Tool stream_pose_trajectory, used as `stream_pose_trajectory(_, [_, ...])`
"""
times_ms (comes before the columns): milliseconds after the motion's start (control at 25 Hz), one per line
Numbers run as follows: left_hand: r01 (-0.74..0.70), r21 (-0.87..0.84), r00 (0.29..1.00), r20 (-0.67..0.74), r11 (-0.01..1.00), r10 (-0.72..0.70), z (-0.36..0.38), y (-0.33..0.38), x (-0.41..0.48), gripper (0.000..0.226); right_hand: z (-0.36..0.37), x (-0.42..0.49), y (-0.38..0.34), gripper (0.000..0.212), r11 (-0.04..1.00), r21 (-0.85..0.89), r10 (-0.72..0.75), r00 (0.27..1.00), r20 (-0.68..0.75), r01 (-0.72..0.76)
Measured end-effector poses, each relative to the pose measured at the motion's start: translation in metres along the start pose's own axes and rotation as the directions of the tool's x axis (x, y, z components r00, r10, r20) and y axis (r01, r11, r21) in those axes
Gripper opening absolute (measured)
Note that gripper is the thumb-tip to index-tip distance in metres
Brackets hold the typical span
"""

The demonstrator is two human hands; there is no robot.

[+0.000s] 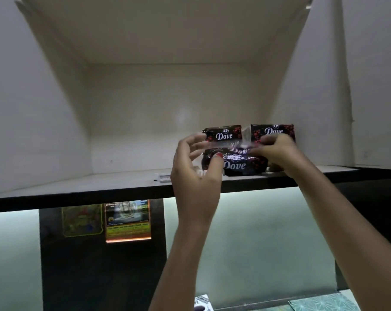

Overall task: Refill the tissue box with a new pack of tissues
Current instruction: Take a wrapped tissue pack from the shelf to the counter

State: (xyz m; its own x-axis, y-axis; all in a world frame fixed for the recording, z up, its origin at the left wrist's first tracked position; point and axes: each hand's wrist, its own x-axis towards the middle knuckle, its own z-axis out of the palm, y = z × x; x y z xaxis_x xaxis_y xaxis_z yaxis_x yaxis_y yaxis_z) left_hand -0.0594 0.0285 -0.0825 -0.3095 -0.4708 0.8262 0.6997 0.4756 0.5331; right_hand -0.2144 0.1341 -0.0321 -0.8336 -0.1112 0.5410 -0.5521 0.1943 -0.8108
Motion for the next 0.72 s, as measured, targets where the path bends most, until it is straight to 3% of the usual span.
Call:
stream_pose_trajectory(80, [0.0,-0.064,0.999,-0.048,0.998,-0.003,0.003,-0.004,-0.014,0.027,-0.001,-0.017,0.0,0.04,0.926,0.353,-0.056,0.972,-0.229,0.137])
stream_pose_trajectory(120, [0.016,-0.088,0.996,-0.086,0.996,-0.023,0.004,-0.006,-0.023,0.026,0.001,-0.03,0.002,0.038,0.863,0.446,-0.086,0.938,-0.335,0.238])
stream_pose_trajectory(240, [0.173,-0.137,0.975,-0.117,0.975,-0.19,0.01,-0.015,-0.055,0.033,0.011,-0.085,0.008,0.038,0.737,0.462,-0.205,0.814,-0.543,0.494])
stream_pose_trajectory(360, [0.464,-0.232,0.886,0.126,0.855,-0.447,0.015,-0.022,-0.075,0.059,0.015,-0.134,0.022,0.036,0.643,0.442,-0.246,0.716,-0.653,0.625])
stream_pose_trajectory(480, [0.606,-0.447,0.795,0.368,0.658,-0.482,0.015,-0.028,-0.078,0.075,0.018,-0.164,0.044,0.038,0.638,0.488,-0.246,0.758,-0.604,0.596])
stream_pose_trajectory(600, [0.606,-0.574,0.789,0.347,0.551,-0.507,0.018,-0.039,-0.078,0.067,0.022,-0.181,0.069,0.038,0.666,0.555,-0.195,0.834,-0.517,0.499])
stream_pose_trajectory(720, [0.61,-0.593,0.762,0.258,0.526,-0.594,0.021,-0.057,-0.089,0.051,0.018,-0.187,0.086,0.046,0.667,0.633,-0.167,0.907,-0.388,0.393])
